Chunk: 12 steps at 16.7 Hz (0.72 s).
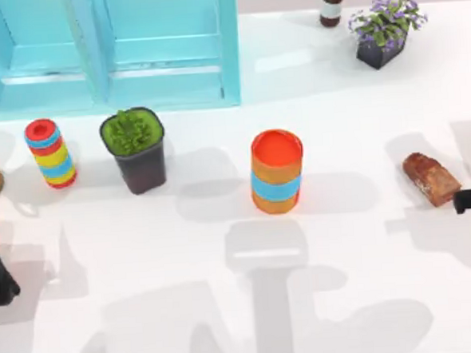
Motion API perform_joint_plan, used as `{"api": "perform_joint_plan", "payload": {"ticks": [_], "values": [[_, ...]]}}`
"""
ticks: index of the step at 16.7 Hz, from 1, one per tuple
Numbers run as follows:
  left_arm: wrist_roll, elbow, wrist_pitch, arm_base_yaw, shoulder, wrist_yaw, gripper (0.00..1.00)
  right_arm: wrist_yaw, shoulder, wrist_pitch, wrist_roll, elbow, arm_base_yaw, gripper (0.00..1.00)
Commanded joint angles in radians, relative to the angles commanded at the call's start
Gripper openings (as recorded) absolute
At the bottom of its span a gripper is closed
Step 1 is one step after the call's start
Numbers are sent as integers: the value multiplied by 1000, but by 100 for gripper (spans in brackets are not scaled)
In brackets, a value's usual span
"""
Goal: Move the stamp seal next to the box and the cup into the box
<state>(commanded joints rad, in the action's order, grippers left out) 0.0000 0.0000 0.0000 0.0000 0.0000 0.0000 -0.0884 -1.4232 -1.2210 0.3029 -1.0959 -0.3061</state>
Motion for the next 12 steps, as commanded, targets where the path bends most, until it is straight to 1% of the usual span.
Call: {"api": "perform_joint_plan", "payload": {"ticks": [2, 4, 7, 9, 12], "values": [[0, 0, 0, 0, 0, 0, 100, -28, 10, 11, -153, 4, 143, 0], [0, 0, 0, 0, 0, 0, 100, -41, 9, 22, -341, 7, 320, 0], [0, 0, 0, 0, 0, 0, 100, -26, -21, 25, -603, -1, 590, 0], [0, 0, 0, 0, 0, 0, 100, 3, -48, 23, -734, -14, 729, 0], [0, 0, 0, 0, 0, 0, 100, 56, -73, 26, -857, -34, 862, 0]]}}
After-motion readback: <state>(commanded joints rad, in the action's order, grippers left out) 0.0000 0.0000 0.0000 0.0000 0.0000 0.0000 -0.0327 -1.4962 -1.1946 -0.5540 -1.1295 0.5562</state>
